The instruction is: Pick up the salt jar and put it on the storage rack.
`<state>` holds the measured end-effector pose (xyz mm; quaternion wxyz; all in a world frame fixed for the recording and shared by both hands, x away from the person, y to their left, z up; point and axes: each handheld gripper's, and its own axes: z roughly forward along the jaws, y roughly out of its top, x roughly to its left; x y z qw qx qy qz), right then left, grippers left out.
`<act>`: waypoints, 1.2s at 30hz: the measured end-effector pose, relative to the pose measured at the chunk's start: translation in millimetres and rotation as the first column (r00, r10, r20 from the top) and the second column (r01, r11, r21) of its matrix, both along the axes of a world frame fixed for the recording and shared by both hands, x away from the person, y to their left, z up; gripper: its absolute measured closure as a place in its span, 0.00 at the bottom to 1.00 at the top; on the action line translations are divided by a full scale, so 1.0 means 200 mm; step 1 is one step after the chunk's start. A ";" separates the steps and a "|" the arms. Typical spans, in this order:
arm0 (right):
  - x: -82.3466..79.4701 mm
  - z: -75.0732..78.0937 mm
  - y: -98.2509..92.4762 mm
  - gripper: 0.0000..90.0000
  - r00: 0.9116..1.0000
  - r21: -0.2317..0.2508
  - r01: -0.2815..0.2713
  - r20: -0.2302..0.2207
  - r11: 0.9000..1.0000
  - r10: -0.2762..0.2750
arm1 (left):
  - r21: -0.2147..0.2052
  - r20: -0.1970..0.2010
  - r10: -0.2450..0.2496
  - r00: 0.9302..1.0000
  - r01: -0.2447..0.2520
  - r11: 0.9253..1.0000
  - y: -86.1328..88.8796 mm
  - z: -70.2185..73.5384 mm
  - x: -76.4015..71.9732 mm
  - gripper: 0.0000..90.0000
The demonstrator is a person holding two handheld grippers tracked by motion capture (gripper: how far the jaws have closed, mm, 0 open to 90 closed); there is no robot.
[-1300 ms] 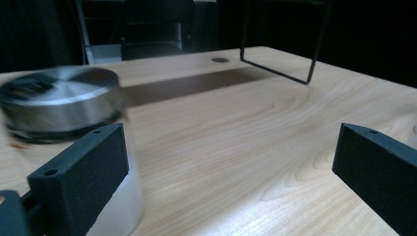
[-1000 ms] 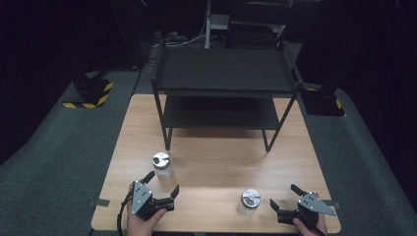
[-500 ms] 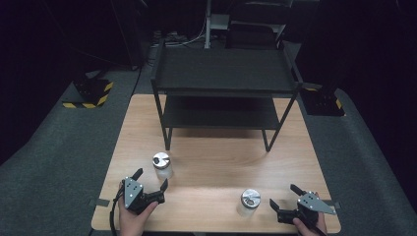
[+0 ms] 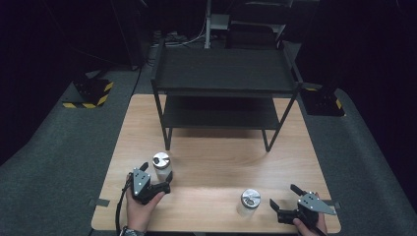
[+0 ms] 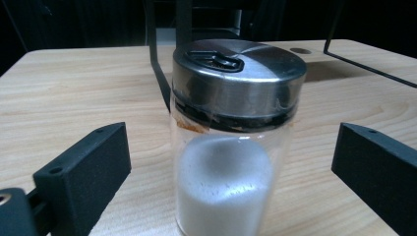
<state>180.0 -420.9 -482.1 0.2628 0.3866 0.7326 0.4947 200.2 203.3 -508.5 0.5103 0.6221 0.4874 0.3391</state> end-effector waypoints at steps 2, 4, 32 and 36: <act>0.00 0.00 0.00 0.00 1.000 -0.003 0.001 0.004 1.000 -0.001 | 0.001 -0.004 -0.002 1.000 0.002 1.000 -0.01 0.00 0.02 0.06; 0.00 0.00 0.00 0.00 1.000 -0.004 0.000 0.005 1.000 0.000 | 0.001 -0.006 0.003 1.000 -0.003 1.000 -0.02 0.00 0.04 0.08; 0.00 0.00 -0.01 0.00 1.000 0.011 0.004 0.002 1.000 -0.004 | 0.019 -0.036 0.021 0.999 -0.021 1.000 -0.08 0.05 0.05 0.35; 0.00 -0.01 -0.01 0.00 1.000 0.012 0.007 0.001 1.000 -0.007 | 0.036 -0.016 0.019 1.000 -0.019 0.999 -0.09 0.08 0.03 0.35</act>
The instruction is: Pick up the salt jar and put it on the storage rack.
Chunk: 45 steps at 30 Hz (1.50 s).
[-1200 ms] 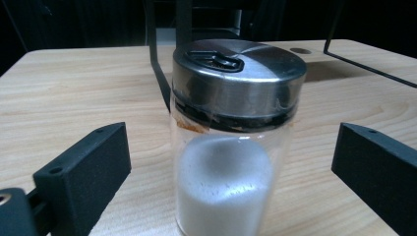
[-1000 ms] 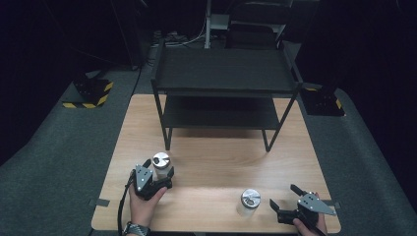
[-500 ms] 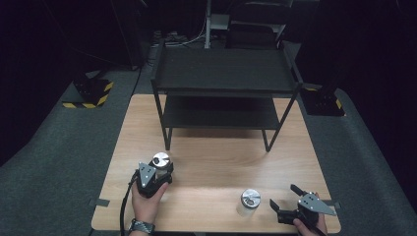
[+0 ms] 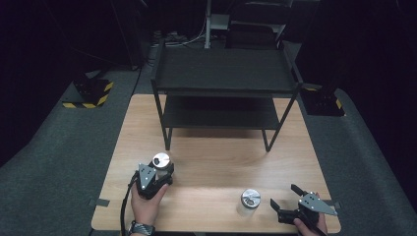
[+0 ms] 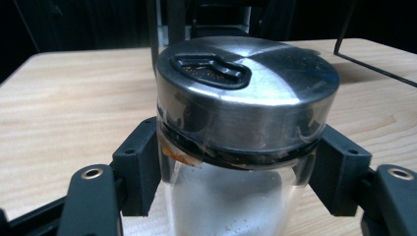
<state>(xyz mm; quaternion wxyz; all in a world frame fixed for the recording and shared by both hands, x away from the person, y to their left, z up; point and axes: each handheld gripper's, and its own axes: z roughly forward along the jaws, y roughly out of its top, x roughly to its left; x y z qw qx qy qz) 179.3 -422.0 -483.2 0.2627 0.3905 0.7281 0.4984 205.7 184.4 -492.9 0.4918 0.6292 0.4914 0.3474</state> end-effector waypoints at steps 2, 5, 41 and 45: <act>0.00 0.00 0.00 0.00 1.000 -0.001 0.003 -0.001 1.000 -0.003 | -0.012 0.008 -0.003 1.000 0.003 1.000 0.00 0.02 -0.01 0.35; 0.00 0.00 0.00 0.00 1.000 0.002 0.006 -0.001 1.000 -0.006 | -0.016 0.021 -0.013 1.000 0.013 1.000 -0.02 0.05 -0.02 0.35; -0.01 -0.01 -0.03 0.00 1.000 0.007 -0.004 0.017 1.000 0.004 | -0.041 0.150 -0.054 0.987 0.061 0.997 -0.24 0.58 0.01 0.35; -0.01 -0.01 -0.03 0.00 1.000 0.006 -0.006 0.017 1.000 0.006 | -0.045 0.177 -0.043 0.983 0.052 0.998 -0.26 0.63 0.01 0.35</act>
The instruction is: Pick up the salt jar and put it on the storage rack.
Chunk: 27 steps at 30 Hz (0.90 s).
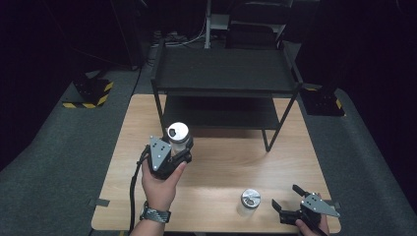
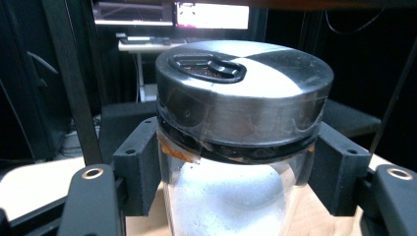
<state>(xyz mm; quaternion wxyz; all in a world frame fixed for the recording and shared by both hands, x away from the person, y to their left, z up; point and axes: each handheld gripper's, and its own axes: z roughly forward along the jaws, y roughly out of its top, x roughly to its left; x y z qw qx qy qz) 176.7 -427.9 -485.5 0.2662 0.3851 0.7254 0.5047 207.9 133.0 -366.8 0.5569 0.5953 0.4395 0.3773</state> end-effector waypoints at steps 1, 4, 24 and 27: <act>0.00 0.00 0.00 0.00 1.000 0.001 0.000 -0.001 1.000 0.000 | -0.001 0.005 0.002 1.000 -0.002 1.000 0.00 0.01 0.00 0.35; 0.00 0.00 0.00 0.00 1.000 0.004 0.002 -0.003 1.000 -0.002 | -0.005 0.023 0.008 1.000 -0.008 1.000 0.00 0.04 0.01 0.35; 0.00 0.00 0.00 0.00 1.000 0.003 0.001 -0.001 1.000 -0.001 | -0.023 0.130 0.028 0.991 -0.025 0.999 -0.03 0.24 0.05 0.35; 0.00 0.00 0.00 0.00 1.000 0.001 0.000 0.001 1.000 0.000 | -0.027 0.146 0.033 0.989 -0.029 0.999 -0.04 0.27 0.06 0.35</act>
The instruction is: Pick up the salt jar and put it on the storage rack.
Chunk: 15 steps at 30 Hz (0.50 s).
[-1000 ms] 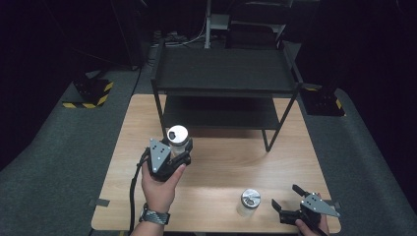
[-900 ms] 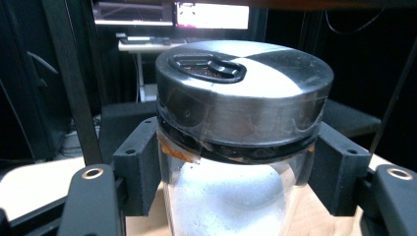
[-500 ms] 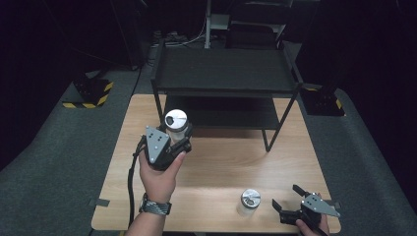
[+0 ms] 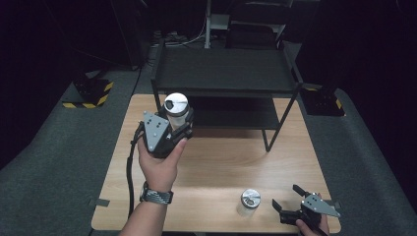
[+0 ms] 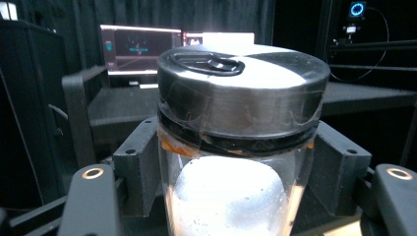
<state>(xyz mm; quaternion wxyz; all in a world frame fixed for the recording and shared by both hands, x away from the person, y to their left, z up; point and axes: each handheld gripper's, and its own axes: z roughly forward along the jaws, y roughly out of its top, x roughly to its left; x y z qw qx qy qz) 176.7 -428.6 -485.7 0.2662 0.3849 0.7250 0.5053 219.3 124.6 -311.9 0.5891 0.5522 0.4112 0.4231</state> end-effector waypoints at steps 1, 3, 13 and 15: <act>0.00 0.00 0.00 0.00 1.000 0.000 -0.001 0.000 1.000 0.001 | 0.002 0.002 0.001 1.000 -0.001 1.000 0.00 0.01 0.00 0.35; 0.00 0.00 0.00 0.00 1.000 0.001 0.000 0.000 1.000 0.000 | 0.004 0.009 0.004 1.000 -0.004 1.000 -0.01 0.03 0.01 0.35; 0.00 0.00 0.00 0.00 1.000 0.004 0.000 0.002 1.000 0.000 | -0.007 0.041 0.006 0.999 -0.006 1.000 -0.05 0.11 0.06 0.35; 0.00 0.00 0.00 0.00 1.000 0.005 0.001 0.002 1.000 -0.001 | -0.006 0.047 0.008 0.999 -0.008 1.000 -0.06 0.13 0.07 0.35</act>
